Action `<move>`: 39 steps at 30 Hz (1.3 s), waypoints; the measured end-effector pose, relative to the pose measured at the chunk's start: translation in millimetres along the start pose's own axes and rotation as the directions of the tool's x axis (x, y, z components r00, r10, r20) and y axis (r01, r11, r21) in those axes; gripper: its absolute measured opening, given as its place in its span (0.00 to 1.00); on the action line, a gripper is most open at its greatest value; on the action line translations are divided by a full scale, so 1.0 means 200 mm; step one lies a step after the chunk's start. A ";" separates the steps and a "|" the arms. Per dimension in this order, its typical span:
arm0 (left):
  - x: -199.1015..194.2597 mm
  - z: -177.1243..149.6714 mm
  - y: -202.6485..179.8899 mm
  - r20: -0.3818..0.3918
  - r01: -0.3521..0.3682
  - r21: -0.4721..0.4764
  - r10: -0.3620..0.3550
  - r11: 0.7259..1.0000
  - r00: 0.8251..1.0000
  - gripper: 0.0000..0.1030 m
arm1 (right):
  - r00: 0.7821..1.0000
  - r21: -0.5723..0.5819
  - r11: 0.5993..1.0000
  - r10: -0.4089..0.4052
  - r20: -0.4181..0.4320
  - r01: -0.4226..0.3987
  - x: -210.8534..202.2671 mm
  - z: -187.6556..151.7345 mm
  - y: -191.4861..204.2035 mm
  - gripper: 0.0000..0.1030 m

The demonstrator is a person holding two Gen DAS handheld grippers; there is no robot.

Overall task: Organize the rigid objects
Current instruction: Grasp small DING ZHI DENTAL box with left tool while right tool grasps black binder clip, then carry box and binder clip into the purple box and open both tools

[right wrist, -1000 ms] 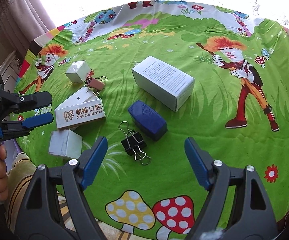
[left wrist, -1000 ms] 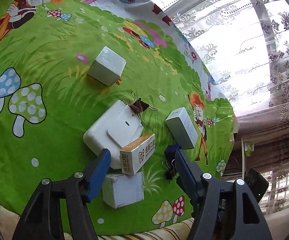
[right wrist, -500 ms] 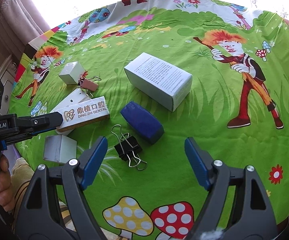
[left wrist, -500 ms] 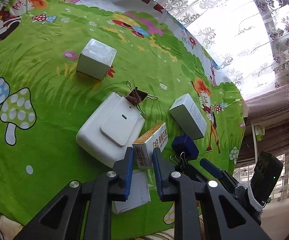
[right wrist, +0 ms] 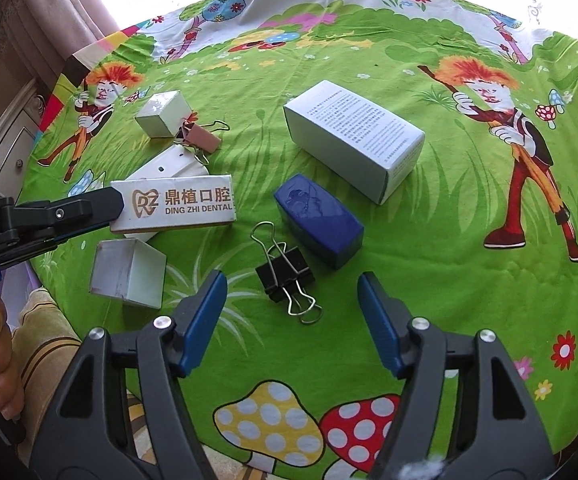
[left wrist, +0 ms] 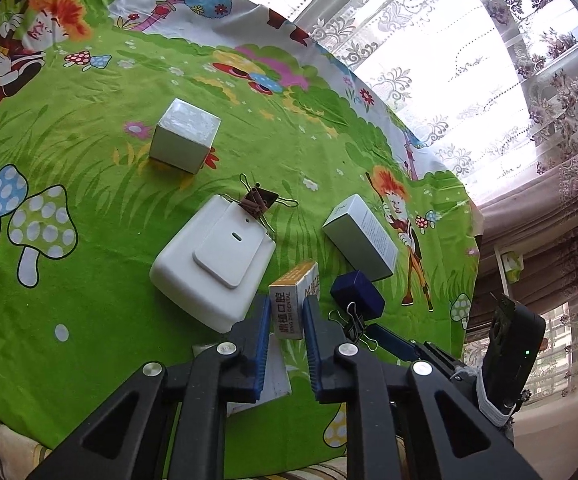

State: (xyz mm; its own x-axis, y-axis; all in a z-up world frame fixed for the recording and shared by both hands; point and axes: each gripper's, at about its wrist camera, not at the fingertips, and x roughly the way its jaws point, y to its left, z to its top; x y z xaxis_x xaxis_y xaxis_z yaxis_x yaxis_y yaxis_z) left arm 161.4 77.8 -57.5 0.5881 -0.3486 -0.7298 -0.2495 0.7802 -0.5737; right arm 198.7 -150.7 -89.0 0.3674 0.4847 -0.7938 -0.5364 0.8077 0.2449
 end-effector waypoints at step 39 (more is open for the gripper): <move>-0.64 -0.32 0.24 0.244 0.182 -0.117 -0.149 0.976 0.958 0.16 | 0.984 -0.118 0.980 0.169 0.056 -0.162 -0.32 -0.12 0.49 0.32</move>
State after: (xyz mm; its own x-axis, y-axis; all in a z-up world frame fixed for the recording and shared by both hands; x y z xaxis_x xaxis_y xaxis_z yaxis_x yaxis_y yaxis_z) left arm 24.7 126.7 -15.7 0.7886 -0.3233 -0.5230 -0.2269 0.6375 -0.7363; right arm 103.9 -110.8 -28.1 0.3129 0.6325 -0.7086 -0.6744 0.6732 0.3031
